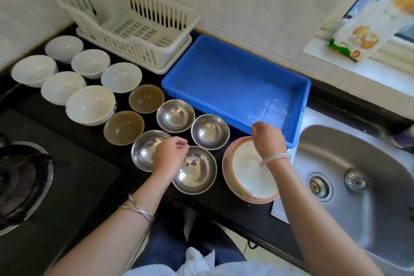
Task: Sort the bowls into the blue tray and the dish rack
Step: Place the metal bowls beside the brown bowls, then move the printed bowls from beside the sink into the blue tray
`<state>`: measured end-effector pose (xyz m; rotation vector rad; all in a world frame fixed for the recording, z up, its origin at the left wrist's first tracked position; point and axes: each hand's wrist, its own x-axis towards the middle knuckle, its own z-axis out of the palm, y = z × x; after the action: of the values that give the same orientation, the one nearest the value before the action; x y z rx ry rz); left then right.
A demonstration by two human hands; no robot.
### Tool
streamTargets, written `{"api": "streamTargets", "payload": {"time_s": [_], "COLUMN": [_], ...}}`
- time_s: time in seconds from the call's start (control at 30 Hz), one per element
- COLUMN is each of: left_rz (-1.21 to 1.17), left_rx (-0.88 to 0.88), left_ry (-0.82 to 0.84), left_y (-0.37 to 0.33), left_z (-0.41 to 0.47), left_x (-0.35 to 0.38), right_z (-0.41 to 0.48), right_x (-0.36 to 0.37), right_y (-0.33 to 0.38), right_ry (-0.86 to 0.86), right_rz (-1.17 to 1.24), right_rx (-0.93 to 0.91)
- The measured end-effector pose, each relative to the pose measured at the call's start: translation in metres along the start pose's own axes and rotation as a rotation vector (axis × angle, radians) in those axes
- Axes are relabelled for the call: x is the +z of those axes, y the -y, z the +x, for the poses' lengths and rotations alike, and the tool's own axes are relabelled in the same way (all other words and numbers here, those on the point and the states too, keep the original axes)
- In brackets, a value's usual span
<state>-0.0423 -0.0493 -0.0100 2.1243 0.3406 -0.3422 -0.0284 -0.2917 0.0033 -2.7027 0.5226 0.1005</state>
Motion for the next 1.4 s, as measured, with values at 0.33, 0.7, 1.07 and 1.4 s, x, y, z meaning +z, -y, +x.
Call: {"api": "streamTargets", "payload": {"time_s": [0.33,0.7,1.07,1.4], "left_rz": [0.299,0.408,0.419,0.302], "left_rx": [0.193,0.303,0.391,0.456], "left_ry": [0.413,0.371,0.431,0.606], "left_y": [-0.057,-0.06,-0.072,-0.12], "left_z": [-0.007,0.003,0.006,-0.017], "left_x": [0.078,0.095,0.096,0.118], "right_z": [-0.049,-0.08,-0.097,-0.142], "right_x": [-0.008,0.005,-0.006,-0.056], "right_y": [-0.078,-0.073,-0.066,-0.09], "right_ry": [0.029,-0.118,-0.155,-0.379], "right_rz": [-0.01,0.214,0.349,0.4], "right_rx": [0.262,0.466,0.628,0.728]}}
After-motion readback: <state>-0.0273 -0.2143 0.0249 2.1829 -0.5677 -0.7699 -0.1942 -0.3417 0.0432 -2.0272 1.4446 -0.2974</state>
